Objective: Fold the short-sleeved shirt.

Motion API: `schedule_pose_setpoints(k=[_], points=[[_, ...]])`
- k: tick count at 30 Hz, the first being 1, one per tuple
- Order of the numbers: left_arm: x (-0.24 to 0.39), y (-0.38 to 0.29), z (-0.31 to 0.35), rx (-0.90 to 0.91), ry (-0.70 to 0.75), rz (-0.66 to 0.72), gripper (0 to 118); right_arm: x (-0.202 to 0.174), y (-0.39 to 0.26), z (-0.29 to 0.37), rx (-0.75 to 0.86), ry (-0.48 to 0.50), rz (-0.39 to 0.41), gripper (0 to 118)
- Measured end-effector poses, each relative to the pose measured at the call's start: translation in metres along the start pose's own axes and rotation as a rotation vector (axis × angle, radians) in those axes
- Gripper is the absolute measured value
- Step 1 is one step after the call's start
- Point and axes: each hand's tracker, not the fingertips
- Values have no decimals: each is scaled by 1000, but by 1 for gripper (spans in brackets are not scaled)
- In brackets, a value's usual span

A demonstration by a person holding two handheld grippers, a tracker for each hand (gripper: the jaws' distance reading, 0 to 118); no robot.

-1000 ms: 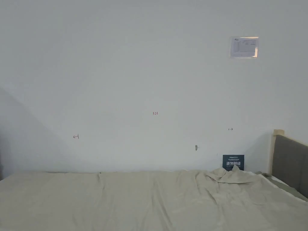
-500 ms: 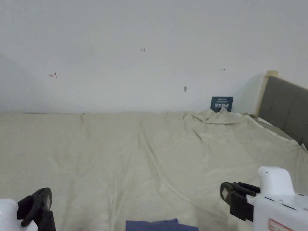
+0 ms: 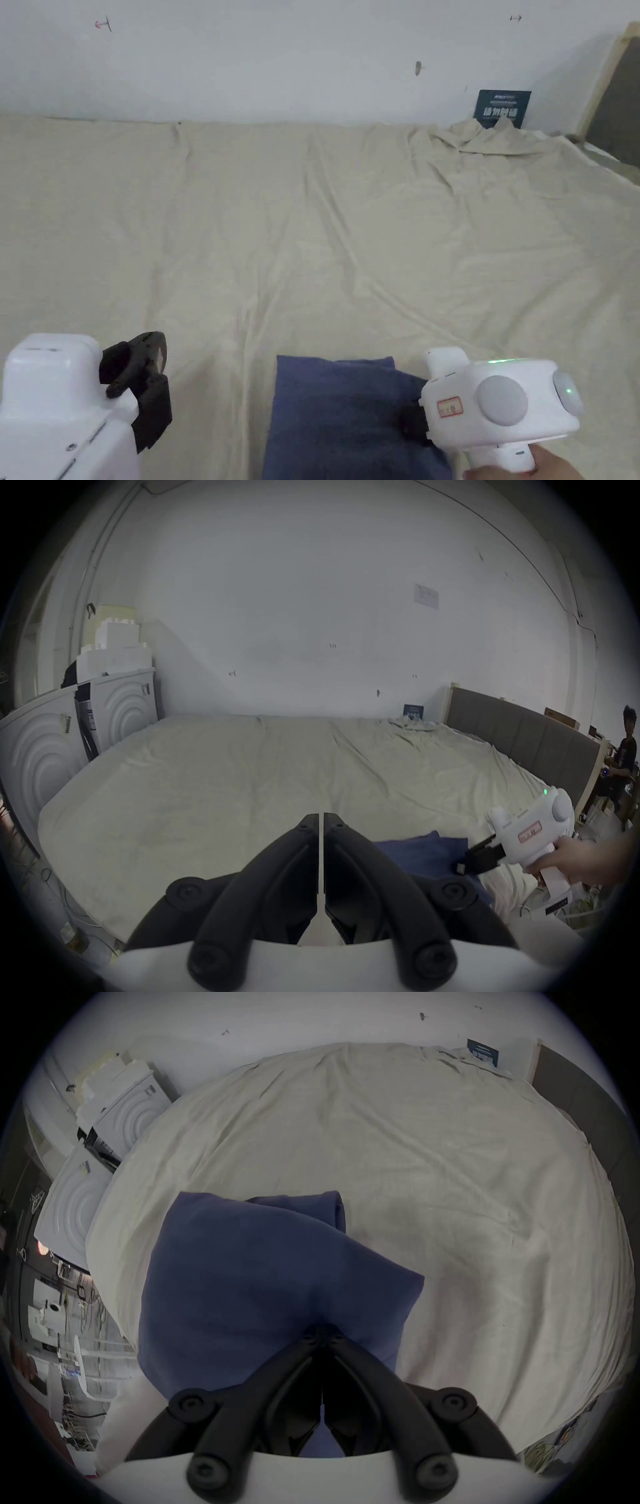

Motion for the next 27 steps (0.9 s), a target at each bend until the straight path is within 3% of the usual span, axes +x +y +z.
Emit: schedule_pose_setpoints(k=[3, 4, 8, 10, 12, 15, 17, 18, 19, 22, 27], points=[[-4, -1, -16, -80, -102, 9, 3, 4, 3, 1, -34, 16, -25, 2], [-8, 1, -27, -142, -203, 44, 3, 6, 3, 1, -35, 24, -37, 2], [-34, -1, -85, -420, -548, 360, 4, 11, -1, 1, -26, 46, -53, 2], [-42, -4, -114, -541, -622, 470, 10, 11, -2, 2, -20, 49, -47, 2], [-46, -8, -137, -592, -614, 445, 16, 11, -4, 2, -15, 50, -40, 2], [-44, -18, -164, -706, -676, 485, 57, 12, -5, 2, -9, 55, -40, 2], [-43, -27, -177, -769, -758, 542, 100, 13, -6, 2, -7, 62, -43, 2], [-41, -31, -182, -796, -781, 558, 113, 15, -6, 1, -8, 65, -46, 2], [-39, -36, -188, -802, -818, 587, 118, 15, -6, 1, -7, 68, -44, 2], [-36, -52, -202, -860, -870, 698, 118, 15, -6, 1, -6, 72, -33, 2], [-21, -72, -224, -914, -853, 666, 118, 14, -7, 0, 1, 66, -5, 2]])
